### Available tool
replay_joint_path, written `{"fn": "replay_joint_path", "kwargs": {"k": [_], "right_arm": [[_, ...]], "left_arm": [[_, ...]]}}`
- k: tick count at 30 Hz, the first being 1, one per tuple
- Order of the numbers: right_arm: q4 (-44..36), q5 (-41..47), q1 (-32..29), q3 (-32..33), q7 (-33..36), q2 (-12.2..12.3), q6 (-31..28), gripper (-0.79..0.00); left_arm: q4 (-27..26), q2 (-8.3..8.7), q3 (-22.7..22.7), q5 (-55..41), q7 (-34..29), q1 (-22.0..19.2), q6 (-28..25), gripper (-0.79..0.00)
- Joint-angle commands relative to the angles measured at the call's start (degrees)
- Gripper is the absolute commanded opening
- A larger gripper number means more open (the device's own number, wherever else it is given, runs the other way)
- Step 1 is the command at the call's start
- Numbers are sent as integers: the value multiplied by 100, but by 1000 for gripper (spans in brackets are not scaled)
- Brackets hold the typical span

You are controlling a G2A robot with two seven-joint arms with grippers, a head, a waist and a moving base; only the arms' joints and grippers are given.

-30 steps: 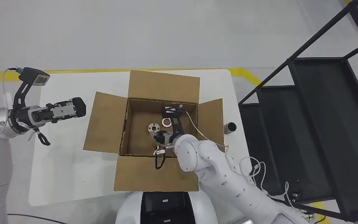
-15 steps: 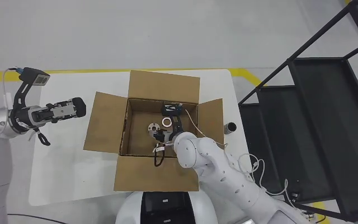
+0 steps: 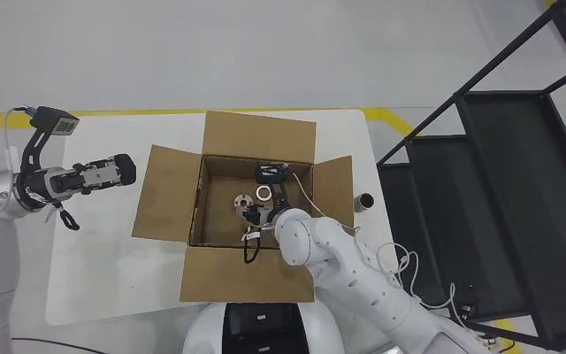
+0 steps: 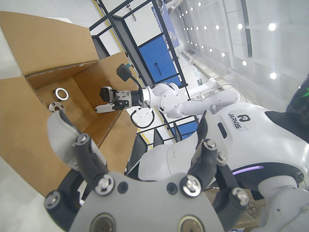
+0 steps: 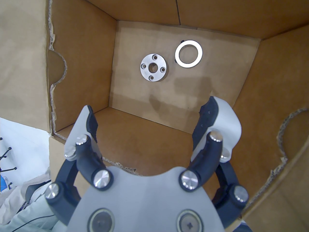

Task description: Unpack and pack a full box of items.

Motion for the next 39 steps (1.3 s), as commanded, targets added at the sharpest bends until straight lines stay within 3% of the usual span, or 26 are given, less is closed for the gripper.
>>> {"fn": "replay_joint_path", "kwargs": {"k": [1, 15, 21, 32, 39], "right_arm": [[0, 0, 0, 0, 0, 0, 0, 0], [127, 154, 30, -4, -63, -27, -125, 0], [587, 841, 410, 115, -136, -203, 528, 0], [1827, 1014, 393, -174, -2303, -490, 422, 0], [2267, 941, 339, -415, -3075, -654, 520, 0]], "left_arm": [[0, 0, 0, 0, 0, 0, 0, 0], [0, 0, 0, 0, 0, 0, 0, 0], [0, 0, 0, 0, 0, 0, 0, 0], [0, 0, 0, 0, 0, 0, 0, 0], [0, 0, 0, 0, 0, 0, 0, 0]]}}
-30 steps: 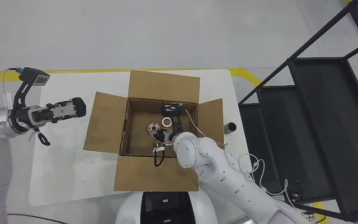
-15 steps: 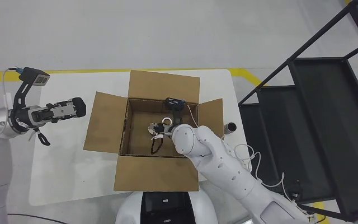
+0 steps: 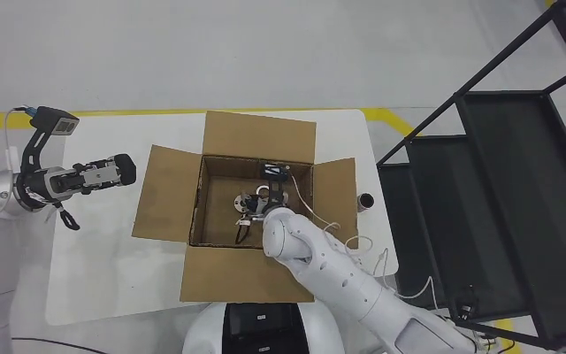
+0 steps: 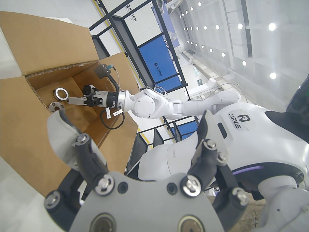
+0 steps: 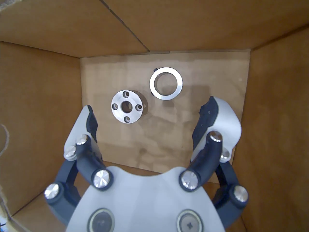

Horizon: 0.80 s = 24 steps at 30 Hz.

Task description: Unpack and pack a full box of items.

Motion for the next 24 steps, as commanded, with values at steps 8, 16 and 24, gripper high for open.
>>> {"fn": "replay_joint_path", "kwargs": {"k": [8, 16, 24], "right_arm": [[291, -311, -58, -128, -478, -98, 256, 0], [291, -311, -58, -128, -478, -98, 256, 0], [418, -335, -66, -15, -468, -86, 140, 0]], "left_arm": [[0, 0, 0, 0, 0, 0, 0, 0], [0, 0, 0, 0, 0, 0, 0, 0], [0, 0, 0, 0, 0, 0, 0, 0]]}}
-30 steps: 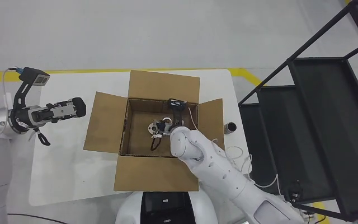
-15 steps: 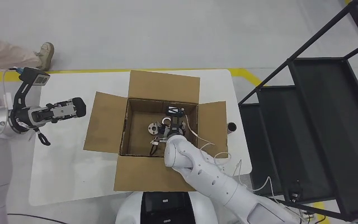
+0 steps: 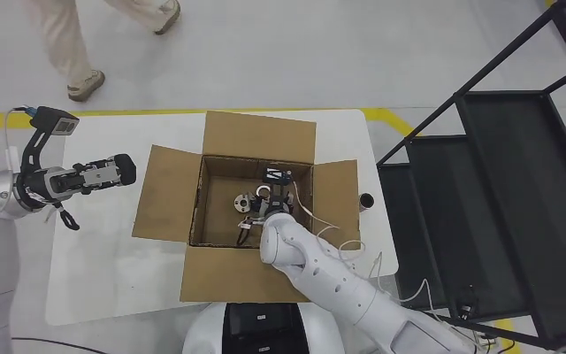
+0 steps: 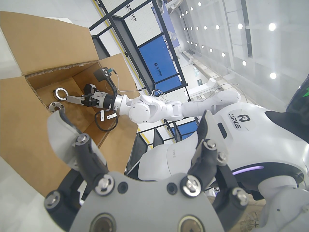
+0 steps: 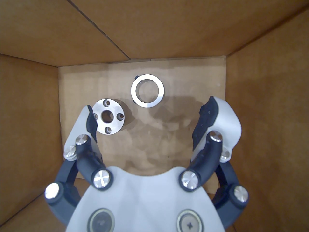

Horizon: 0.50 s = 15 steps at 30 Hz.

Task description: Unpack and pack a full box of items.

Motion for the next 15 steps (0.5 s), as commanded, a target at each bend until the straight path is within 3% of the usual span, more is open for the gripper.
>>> {"fn": "replay_joint_path", "kwargs": {"k": [1, 4, 5, 6, 9, 11, 15], "right_arm": [[78, -85, 19, 42, 51, 5, -29, 0], [121, -251, 21, 40, 145, 7, -76, 0], [124, -283, 9, 53, 168, 8, -92, -46], [133, -326, -6, 64, 174, 10, -112, -179], [195, -412, -36, 105, 174, 6, -138, -453], [268, -453, -28, 110, 140, -13, -127, -453], [425, -473, 43, 41, 14, -99, -42, -379]], "left_arm": [[0, 0, 0, 0, 0, 0, 0, 0], [0, 0, 0, 0, 0, 0, 0, 0], [0, 0, 0, 0, 0, 0, 0, 0], [0, 0, 0, 0, 0, 0, 0, 0], [0, 0, 0, 0, 0, 0, 0, 0], [0, 0, 0, 0, 0, 0, 0, 0], [0, 0, 0, 0, 0, 0, 0, 0]]}}
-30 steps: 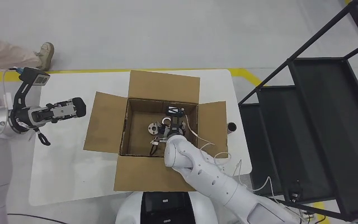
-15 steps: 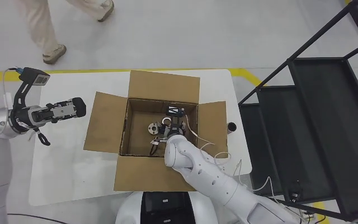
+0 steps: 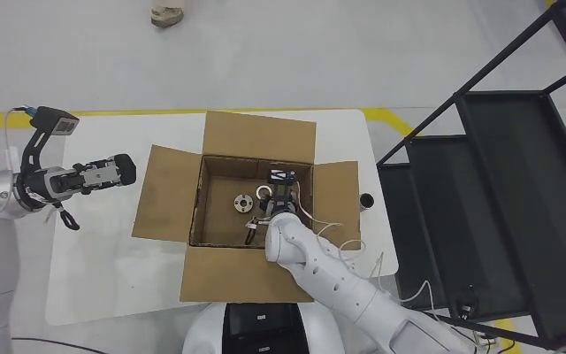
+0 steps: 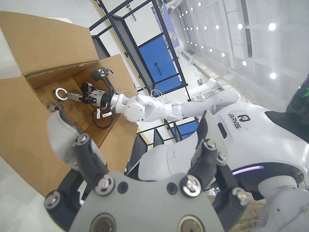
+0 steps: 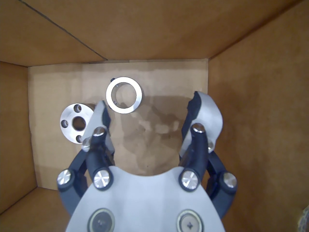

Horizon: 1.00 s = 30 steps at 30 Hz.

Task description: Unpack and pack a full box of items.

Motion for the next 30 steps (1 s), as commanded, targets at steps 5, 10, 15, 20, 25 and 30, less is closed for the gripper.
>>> {"fn": "replay_joint_path", "kwargs": {"k": [5, 10, 15, 20, 25, 30], "right_arm": [[334, 99, 136, -128, -153, -160, 66, -403], [609, 258, 281, -166, -243, -299, 142, -419], [875, 488, 409, -139, -409, -435, 183, -437], [1129, 682, 482, -118, -597, -562, 219, -443], [1334, 826, 524, -93, -756, -667, 200, -468], [1484, 921, 538, -56, -889, -751, 177, -785]], "left_arm": [[0, 0, 0, 0, 0, 0, 0, 0], [0, 0, 0, 0, 0, 0, 0, 0], [0, 0, 0, 0, 0, 0, 0, 0], [0, 0, 0, 0, 0, 0, 0, 0], [0, 0, 0, 0, 0, 0, 0, 0], [0, 0, 0, 0, 0, 0, 0, 0]]}}
